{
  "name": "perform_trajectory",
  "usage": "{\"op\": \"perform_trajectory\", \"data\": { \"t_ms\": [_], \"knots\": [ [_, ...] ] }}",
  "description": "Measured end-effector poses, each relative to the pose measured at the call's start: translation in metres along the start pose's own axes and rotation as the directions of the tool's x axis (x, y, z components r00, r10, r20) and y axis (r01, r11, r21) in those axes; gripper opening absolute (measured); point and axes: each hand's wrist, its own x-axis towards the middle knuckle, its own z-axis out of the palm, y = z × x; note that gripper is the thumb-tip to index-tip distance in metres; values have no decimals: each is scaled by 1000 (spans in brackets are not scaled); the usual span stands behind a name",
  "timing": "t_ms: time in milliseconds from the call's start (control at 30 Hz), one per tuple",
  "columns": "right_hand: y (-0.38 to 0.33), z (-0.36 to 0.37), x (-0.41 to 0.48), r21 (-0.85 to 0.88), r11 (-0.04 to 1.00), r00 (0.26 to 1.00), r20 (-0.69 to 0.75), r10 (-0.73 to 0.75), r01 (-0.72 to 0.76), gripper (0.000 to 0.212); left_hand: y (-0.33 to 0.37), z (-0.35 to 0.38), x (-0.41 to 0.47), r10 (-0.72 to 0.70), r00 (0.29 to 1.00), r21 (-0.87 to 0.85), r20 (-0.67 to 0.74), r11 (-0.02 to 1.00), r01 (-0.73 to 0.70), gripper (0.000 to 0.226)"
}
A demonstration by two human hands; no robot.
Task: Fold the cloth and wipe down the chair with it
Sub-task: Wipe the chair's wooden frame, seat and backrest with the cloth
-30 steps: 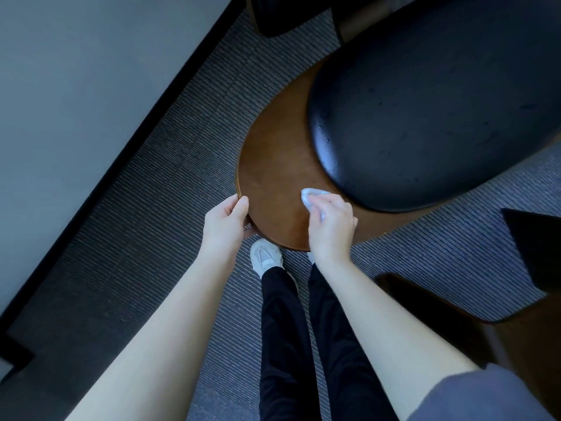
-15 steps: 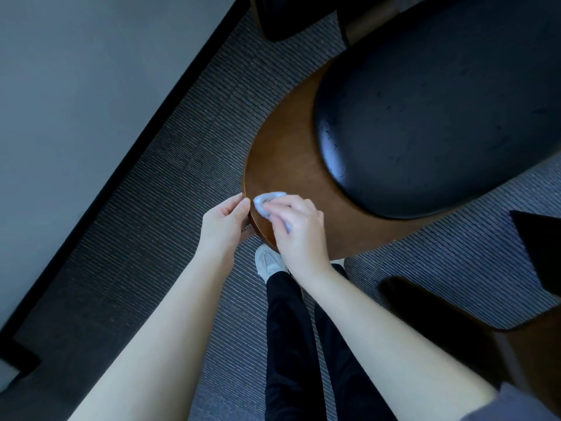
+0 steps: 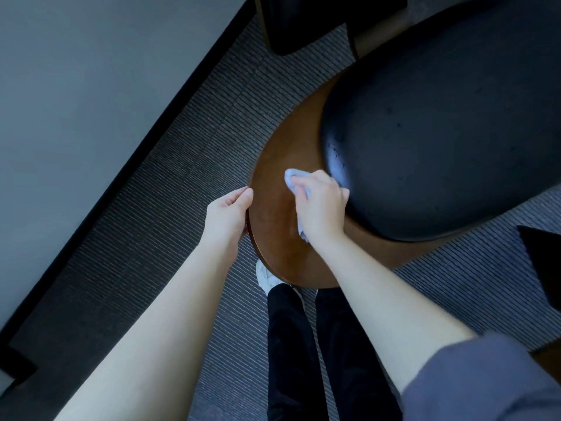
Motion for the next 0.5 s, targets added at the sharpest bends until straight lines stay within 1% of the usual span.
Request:
{"op": "perform_trajectory", "data": {
  "t_ms": [33, 233, 367, 433, 500],
  "knots": [
    [-2, 2, 12, -23, 1000, 1000, 6, 21, -21, 23, 1, 1, 3, -1, 1000, 2, -8, 1000, 1, 20],
    [-10, 11, 65, -155, 988, 1000, -27, 0, -5, 21, 13, 10, 29, -16, 1000, -8, -7, 1000, 16, 23],
    [-13, 16, 86, -158, 987, 998, -70, 2, -13, 21, 22, 17, 48, 6, 1000, 19, 15, 1000, -7, 23],
    [-13, 17, 77, -148, 989, 997, -68, -25, 15, 20, 25, 21, 56, 12, 1000, 56, 19, 998, -13, 25],
    [-8, 15, 62, -176, 980, 993, -58, -101, 90, 18, 28, 26, 62, 16, 1000, 95, 12, 995, -17, 26]
  ]
}}
